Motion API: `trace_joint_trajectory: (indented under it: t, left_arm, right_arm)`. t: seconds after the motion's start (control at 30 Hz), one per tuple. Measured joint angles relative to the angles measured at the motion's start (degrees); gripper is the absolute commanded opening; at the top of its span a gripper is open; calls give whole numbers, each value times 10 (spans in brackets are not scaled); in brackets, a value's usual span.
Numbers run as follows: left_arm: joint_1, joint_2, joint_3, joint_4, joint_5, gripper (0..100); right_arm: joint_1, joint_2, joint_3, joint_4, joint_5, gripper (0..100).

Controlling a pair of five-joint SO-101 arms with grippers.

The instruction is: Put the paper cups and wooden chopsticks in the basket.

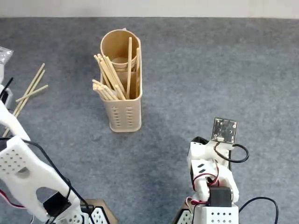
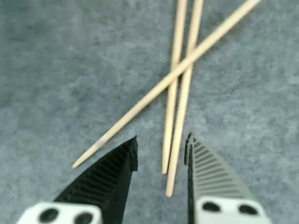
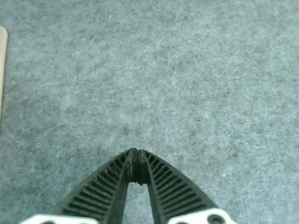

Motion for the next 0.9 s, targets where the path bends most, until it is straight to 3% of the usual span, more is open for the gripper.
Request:
trace_joint_trajectory:
  t: [0.8, 0.9]
  left_arm:
    - [-4, 149, -2, -55, -2, 186]
    - [-4, 157, -5, -55, -1, 122]
  right_arm:
    - [0, 0, 0, 0, 0, 5]
    - [0, 0, 0, 0, 0, 5]
